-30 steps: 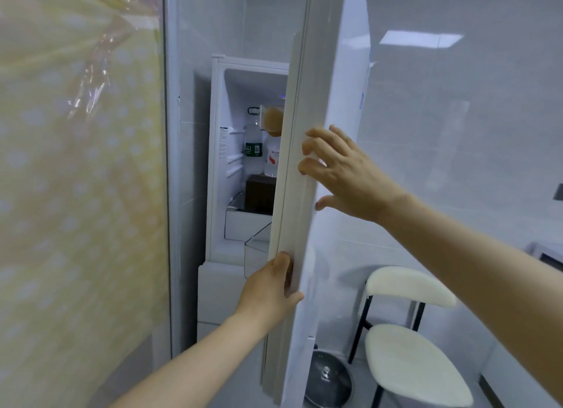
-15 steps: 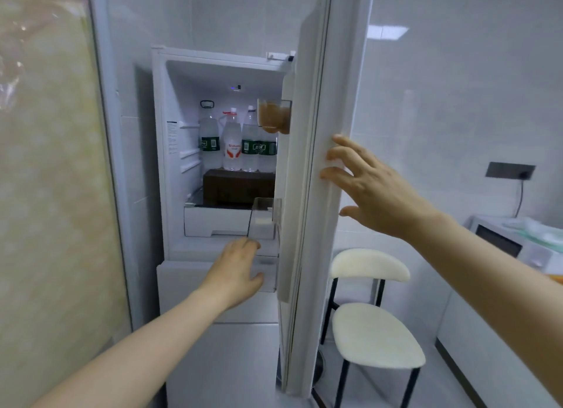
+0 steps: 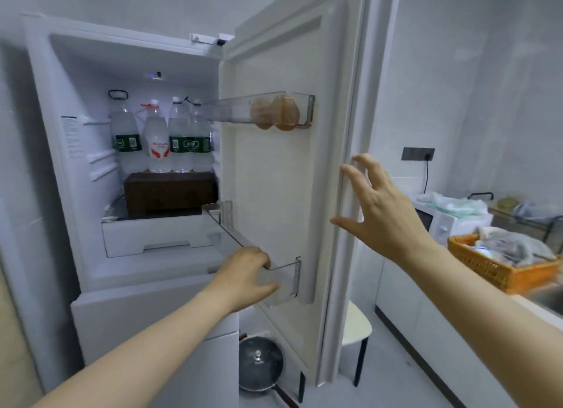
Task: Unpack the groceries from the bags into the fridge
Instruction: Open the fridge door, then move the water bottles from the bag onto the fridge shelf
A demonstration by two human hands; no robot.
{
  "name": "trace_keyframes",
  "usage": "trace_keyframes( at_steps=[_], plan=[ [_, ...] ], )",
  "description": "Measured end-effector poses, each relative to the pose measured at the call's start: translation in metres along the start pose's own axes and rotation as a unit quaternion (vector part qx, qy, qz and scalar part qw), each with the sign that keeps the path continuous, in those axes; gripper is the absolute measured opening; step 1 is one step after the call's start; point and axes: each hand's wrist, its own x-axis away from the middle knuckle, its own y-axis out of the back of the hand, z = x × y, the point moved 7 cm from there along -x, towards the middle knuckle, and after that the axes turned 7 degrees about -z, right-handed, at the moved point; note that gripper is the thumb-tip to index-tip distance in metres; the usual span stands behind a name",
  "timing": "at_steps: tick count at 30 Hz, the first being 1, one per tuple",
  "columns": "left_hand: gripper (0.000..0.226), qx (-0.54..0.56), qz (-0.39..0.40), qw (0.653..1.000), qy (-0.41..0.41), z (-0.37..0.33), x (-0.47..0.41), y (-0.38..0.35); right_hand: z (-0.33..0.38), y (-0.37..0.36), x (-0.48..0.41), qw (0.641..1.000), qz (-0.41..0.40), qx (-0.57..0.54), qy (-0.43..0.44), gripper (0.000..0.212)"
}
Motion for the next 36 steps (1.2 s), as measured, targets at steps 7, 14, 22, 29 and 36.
trace_keyframes(
  at_steps=[7, 14, 22, 29, 36],
  plan=[
    [0.055, 0.017, 0.014, 0.995, -0.098, -0.022, -0.025, -0.034, -0.028, -0.042, 0.022, 0.990, 0.046, -0.028, -0.131, 0.112],
    [0.033, 0.015, -0.027, 0.990, -0.139, -0.049, -0.052, -0.060, -0.071, -0.072, 0.028, 0.980, 0.045, -0.052, -0.185, 0.112],
    [0.025, 0.007, -0.062, 0.990, -0.128, -0.074, -0.083, -0.087, -0.116, -0.103, 0.033, 0.975, 0.039, -0.065, -0.207, 0.113],
    [0.024, 0.015, -0.072, 0.991, -0.113, -0.080, -0.090, -0.097, -0.134, -0.116, 0.034, 0.978, 0.024, -0.061, -0.197, 0.113],
    [0.025, 0.018, -0.059, 0.993, -0.098, -0.077, -0.084, -0.093, -0.130, -0.118, 0.039, 0.981, 0.016, -0.058, -0.185, 0.110]
  ],
)
